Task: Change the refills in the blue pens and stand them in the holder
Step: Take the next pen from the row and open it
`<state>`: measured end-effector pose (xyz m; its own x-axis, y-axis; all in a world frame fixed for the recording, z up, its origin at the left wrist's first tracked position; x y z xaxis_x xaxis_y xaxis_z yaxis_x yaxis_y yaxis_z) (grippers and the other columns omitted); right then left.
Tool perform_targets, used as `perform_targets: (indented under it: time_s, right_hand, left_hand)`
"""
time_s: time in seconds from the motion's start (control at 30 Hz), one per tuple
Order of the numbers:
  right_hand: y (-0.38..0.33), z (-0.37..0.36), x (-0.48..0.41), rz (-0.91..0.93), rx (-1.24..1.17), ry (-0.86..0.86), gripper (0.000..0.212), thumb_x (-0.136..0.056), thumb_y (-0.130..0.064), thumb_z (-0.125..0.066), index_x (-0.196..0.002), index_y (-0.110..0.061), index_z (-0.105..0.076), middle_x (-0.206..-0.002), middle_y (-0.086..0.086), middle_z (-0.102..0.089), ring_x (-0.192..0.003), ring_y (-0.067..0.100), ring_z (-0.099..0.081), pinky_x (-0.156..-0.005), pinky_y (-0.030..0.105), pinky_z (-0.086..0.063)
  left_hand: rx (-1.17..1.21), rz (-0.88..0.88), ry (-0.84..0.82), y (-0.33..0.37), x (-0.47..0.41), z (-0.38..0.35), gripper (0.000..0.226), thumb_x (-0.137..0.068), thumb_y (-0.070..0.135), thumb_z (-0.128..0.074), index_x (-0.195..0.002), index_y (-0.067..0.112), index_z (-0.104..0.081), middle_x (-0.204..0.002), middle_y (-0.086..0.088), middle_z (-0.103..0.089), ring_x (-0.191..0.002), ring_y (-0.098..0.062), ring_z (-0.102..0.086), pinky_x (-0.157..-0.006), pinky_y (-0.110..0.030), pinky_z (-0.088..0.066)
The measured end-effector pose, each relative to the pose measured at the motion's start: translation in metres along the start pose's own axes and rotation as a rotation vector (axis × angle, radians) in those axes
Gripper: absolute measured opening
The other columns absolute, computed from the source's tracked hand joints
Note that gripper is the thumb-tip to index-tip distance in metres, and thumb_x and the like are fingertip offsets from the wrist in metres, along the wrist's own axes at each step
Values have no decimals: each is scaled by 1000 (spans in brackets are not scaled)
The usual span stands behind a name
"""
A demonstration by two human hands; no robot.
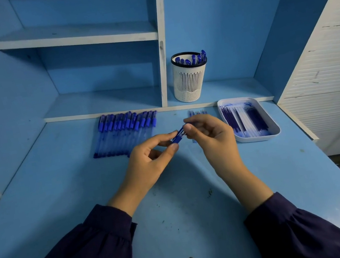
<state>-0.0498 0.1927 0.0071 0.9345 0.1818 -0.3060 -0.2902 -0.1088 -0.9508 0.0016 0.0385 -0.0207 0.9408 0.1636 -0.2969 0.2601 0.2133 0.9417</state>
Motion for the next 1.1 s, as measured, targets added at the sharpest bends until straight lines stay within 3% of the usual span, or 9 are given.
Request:
perform_targets:
  time_s: [0.1, 0.17, 0.23, 0.37, 0.6, 0.7, 0.8, 0.93, 1.1]
  right_hand:
    - [4, 0, 1, -19, -39, 13, 8, -89, -3, -65, -92, -9, -69, -83, 5, -70, -75, 11, -64, -72, 19, -50]
    - [7, -2, 2, -28, -60, 25, 11, -90, -1, -62, -90, -10, -68, -83, 3, -69, -75, 10, -63, -72, 19, -50]
    - [11, -4, 3, -36, -82, 32, 14, -90, 1, -61, -90, -10, -68, -84, 3, -68, -75, 10, -61, -74, 19, -49]
    - [14, -6, 4, -44, -127, 36, 14, -91, 2, -59, -92, -9, -68, -84, 1, -67, -77, 11, -60, -78, 21, -50]
    - [14, -8, 3, -25, -140, 35, 15, -91, 2, -59, -92, -9, -68, -86, 3, -66, -78, 10, -60, -80, 22, -50]
    - [12, -8, 3, -13, -142, 33, 14, -92, 3, -58, -93, -8, -67, -86, 3, -66, -78, 9, -60, -79, 22, -50]
    - [9, -4, 0, 13, -166, 47, 18, -92, 6, -55, -92, -8, -67, -85, 1, -66, -79, 10, -60, -78, 21, -49]
    - [9, -1, -4, -1, -184, 42, 16, -91, 3, -58, -92, -9, -69, -86, 0, -69, -82, 14, -63, -80, 22, -50]
    - [5, 8, -11, -12, -207, 80, 11, -88, -2, -64, -96, -6, -70, -86, 1, -72, -80, 13, -64, -77, 21, -51]
  left_hand:
    - [-9, -31, 3, 1, -1, -1, 31, -88, 15, -71, -110, 36, -70, -90, 8, -74, -51, -18, -39, -51, -20, -40]
    - [-18, -48, -18, 2, -1, -3, 31, -89, 14, -69, -114, 32, -69, -89, 9, -75, -60, -18, -58, -64, -20, -50]
    - [-34, -64, -25, 2, -1, -4, 31, -90, 10, -67, -116, 27, -66, -84, 17, -75, -73, -2, -67, -73, -13, -50]
    - [-54, -86, -23, 3, -1, -3, 31, -90, 15, -65, -119, 24, -63, -74, 19, -72, -63, 1, -60, -63, -10, -46]
    - [-65, -88, -28, 0, -3, 1, 28, -87, 31, -61, -114, 35, -66, -71, 11, -71, -50, -15, -44, -50, -20, -40]
    - [-55, -87, -44, 0, -4, 0, 28, -90, 25, -61, -115, 36, -65, -68, 7, -69, -49, -5, -41, -50, -14, -36]
    - [-72, -101, -105, -1, -3, -4, 40, -96, 15, -59, -118, 49, -62, -64, -1, -61, -55, -21, -39, -54, -21, -37]
    - [-83, -95, -115, -2, -3, -6, 40, -98, 13, -55, -123, 44, -60, -65, 13, -57, -55, -7, -42, -57, -14, -37]
    - [-94, -81, -57, -3, -2, -2, 35, -95, 30, -58, -123, 50, -59, -78, 9, -68, -61, -25, -51, -59, -31, -45]
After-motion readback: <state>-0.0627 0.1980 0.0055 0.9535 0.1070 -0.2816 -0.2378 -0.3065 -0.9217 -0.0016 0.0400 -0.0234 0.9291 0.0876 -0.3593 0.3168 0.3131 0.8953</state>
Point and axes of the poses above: each hand's wrist, its own x-axis away from the middle knuckle, its own z-axis out of the back of the hand, y = z × x, the point moved 7 cm from there along -x, towards the middle knuckle
